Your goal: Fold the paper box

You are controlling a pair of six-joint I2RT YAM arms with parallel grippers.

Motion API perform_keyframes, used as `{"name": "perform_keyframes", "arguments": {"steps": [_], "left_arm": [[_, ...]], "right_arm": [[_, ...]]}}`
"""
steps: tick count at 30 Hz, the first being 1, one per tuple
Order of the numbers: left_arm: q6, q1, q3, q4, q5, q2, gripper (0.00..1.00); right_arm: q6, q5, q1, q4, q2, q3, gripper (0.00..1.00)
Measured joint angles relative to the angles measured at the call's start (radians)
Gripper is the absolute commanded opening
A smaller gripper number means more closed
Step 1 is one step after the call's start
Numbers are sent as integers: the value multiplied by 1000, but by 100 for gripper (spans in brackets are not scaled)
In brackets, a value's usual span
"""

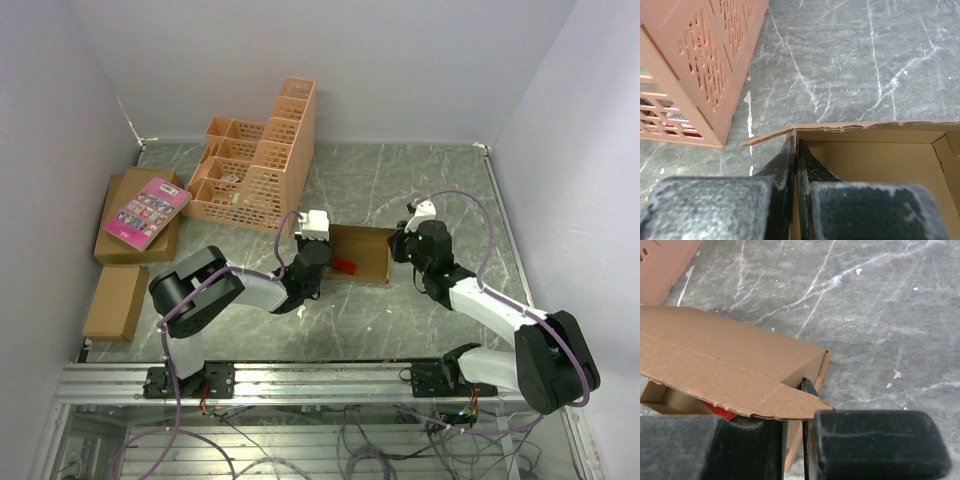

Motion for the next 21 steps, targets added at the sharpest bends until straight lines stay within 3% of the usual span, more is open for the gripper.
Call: {"name": "perform_keyframes", "arguments": {"steps": [10, 21], "left_arm": [[-4, -13, -35, -2, 7, -15, 7], [-2, -14, -50, -4, 8, -23, 7]], "right_arm": [[-19, -44, 1, -74, -35, 0, 14], [46, -50, 1, -27, 17, 0, 14]]}}
